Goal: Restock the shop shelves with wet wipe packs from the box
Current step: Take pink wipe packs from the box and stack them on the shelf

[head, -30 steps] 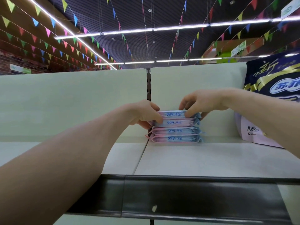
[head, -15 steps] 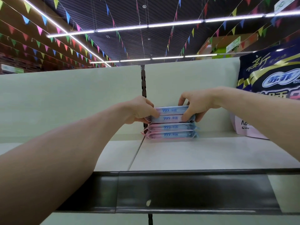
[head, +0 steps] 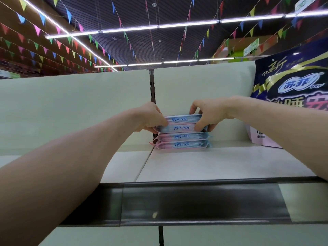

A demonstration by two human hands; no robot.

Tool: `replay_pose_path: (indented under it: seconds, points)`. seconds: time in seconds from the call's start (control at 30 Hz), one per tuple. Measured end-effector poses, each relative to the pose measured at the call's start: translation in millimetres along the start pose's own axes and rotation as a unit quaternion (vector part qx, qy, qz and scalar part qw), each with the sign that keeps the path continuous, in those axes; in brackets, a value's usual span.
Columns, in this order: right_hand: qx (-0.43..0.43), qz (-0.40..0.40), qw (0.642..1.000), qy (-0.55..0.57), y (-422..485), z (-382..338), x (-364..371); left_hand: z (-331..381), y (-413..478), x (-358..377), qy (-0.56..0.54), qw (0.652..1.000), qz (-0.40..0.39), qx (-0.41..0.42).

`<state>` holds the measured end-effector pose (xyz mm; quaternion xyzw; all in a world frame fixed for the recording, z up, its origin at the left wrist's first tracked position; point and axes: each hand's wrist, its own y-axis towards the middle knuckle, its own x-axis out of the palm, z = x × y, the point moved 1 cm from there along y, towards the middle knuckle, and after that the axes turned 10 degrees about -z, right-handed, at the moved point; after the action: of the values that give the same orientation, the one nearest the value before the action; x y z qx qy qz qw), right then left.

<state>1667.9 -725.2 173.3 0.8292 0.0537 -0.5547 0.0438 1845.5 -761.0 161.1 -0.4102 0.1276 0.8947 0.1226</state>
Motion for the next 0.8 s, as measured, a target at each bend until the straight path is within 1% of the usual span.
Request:
replay_pose_path:
  seconds: [0.03,0.1,0.17,0.2,0.23,0.33,0.5,0.63,0.67,0.73,0.8]
  points:
    - [0.013,-0.01,1.0,-0.024,-2.0,-1.3,-0.9,0.4,-1.4,0.7,0.031,1.0,0.004,0.002]
    - [0.032,-0.001,0.993,-0.115,-5.9,-3.8,-4.2,1.2,-3.4,1.6,0.143,0.989,0.029,0.018]
    - [0.009,0.036,0.984,-0.174,-8.1,-8.4,-5.0,2.5,-5.1,3.9,0.286,0.955,0.065,0.052]
    - [-0.013,0.051,0.983,-0.177,-7.9,-10.5,-4.3,3.5,-5.9,5.8,0.342,0.934,0.075,0.072]
    - [-0.034,0.063,0.982,-0.173,-7.6,-12.3,-3.3,4.7,-6.5,8.5,0.376,0.919,0.076,0.091]
    - [-0.062,0.084,0.98,-0.172,-7.3,-15.5,-1.7,8.1,-6.9,16.0,0.397,0.908,0.055,0.125]
    - [-0.063,0.094,0.977,-0.179,-7.7,-16.7,-2.9,15.3,-7.2,11.8,0.398,0.909,0.037,0.117]
    - [-0.052,0.086,0.98,-0.174,-7.4,-18.8,-4.9,18.4,-5.7,5.6,0.355,0.929,-0.031,0.104]
    - [-0.05,0.084,0.98,-0.174,-7.1,-19.5,-5.5,18.9,-5.0,4.9,0.351,0.93,-0.038,0.103]
    - [-0.043,0.084,0.979,-0.183,-5.3,-21.0,-5.4,19.9,-3.7,5.8,0.379,0.919,-0.022,0.105]
    - [-0.032,0.086,0.975,-0.201,-2.9,-23.8,-3.9,20.4,-3.4,9.2,0.422,0.9,0.005,0.108]
